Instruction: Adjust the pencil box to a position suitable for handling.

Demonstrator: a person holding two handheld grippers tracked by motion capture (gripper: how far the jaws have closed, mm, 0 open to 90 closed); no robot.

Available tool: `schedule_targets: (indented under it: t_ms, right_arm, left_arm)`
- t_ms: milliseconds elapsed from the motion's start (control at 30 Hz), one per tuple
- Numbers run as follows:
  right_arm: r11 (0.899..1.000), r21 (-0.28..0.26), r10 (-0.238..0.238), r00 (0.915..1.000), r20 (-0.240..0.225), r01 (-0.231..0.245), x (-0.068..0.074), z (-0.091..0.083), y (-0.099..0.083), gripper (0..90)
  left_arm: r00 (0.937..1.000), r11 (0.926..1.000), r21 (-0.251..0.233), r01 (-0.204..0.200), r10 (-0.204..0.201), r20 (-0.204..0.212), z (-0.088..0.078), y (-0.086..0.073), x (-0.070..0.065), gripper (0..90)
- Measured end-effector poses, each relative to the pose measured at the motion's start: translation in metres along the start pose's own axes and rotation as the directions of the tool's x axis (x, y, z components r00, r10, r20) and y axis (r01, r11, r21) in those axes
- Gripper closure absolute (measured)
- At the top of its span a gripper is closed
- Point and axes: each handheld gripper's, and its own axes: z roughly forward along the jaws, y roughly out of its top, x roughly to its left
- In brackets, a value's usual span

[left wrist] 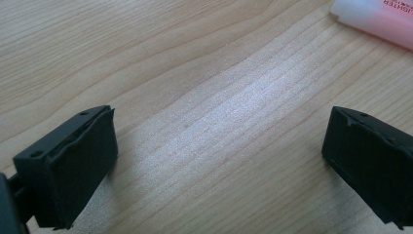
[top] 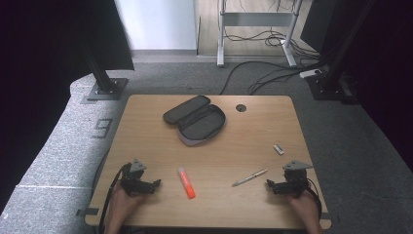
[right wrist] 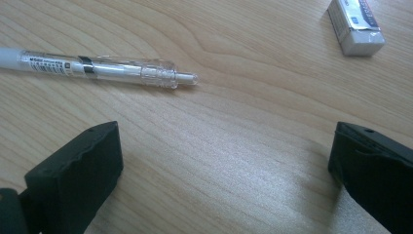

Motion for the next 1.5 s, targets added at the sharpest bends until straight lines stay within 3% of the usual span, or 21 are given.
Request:
schedule_targets:
  t_ms: [700, 967, 1500]
  right_arm:
    - [1.000, -0.001, -0.003, 1.0000, -0.004, 0.003, 0.000, 0.000, 0.000, 0.0]
    - [1.000, 0.000, -0.004, 1.0000, -0.005, 0.004, 0.000, 0.000, 0.000, 0.0]
    - [1.000, 0.001, -0.004, 1.0000, -0.005, 0.004, 0.000, 0.000, 0.000, 0.0]
  left_arm:
    - [0.9998, 0.9999, 0.000, -0.017, 0.017, 0.014, 0.001, 0.002, 0.001, 0.1]
    - [0.9999, 0.9994, 0.030, 0.016, -0.015, -0.007, 0.001, 0.007, 0.001, 0.7]
    - [0.9987, 0.9988, -0.043, -0.022, 0.024, 0.045, -0.009, 0.031, -0.009, 1.2]
